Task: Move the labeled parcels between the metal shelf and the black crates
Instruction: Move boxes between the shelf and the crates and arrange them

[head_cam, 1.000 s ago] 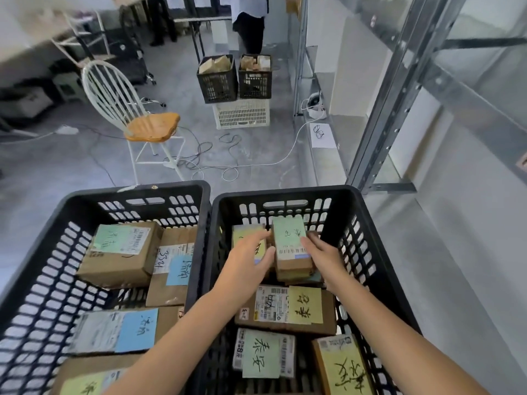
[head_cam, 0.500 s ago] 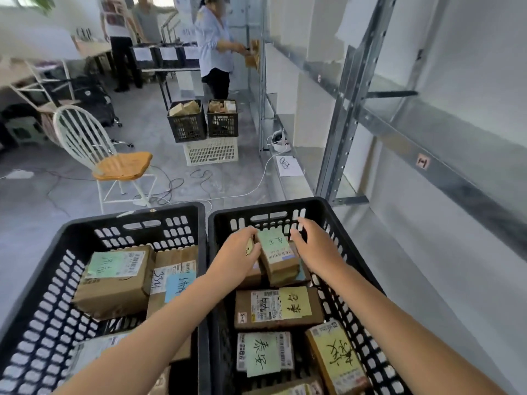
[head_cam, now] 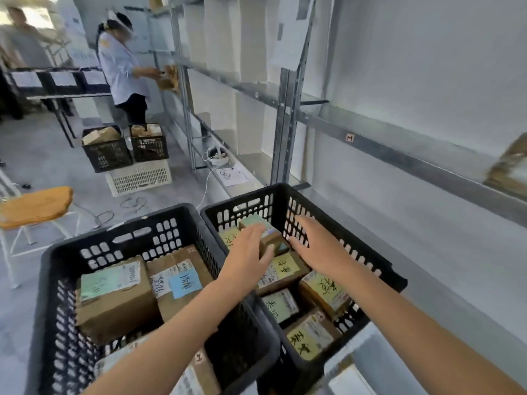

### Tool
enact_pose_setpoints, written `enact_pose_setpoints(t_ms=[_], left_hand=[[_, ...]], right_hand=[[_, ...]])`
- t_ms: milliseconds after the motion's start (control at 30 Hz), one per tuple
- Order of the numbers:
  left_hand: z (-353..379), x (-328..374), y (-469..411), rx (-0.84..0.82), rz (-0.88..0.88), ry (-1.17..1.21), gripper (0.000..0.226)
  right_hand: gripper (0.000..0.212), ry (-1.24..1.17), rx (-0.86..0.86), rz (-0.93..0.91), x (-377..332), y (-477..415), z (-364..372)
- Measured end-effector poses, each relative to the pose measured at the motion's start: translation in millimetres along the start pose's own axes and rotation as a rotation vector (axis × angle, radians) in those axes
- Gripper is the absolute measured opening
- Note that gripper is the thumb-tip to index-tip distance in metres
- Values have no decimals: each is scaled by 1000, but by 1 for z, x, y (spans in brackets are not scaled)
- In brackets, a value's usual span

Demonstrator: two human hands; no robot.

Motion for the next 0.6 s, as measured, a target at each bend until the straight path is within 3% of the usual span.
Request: enact_pose_setpoints(t_ms=[300,600], left_hand=[[1,125,25,-50,289,119,54],[40,305,73,-130,597,331,51]], right_hand=[[51,188,208,101,8,87,-129],[63,428,352,303,70,207,-286]])
Point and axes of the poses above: each hand's wrist, its own y-axis away from the middle knuckle, its own z-axis out of the palm, x = y × z, the point moved 9 cm from there along -y, towards the middle knuckle, and after that the axes turned 14 degrees about x, right-handed, at the moved point
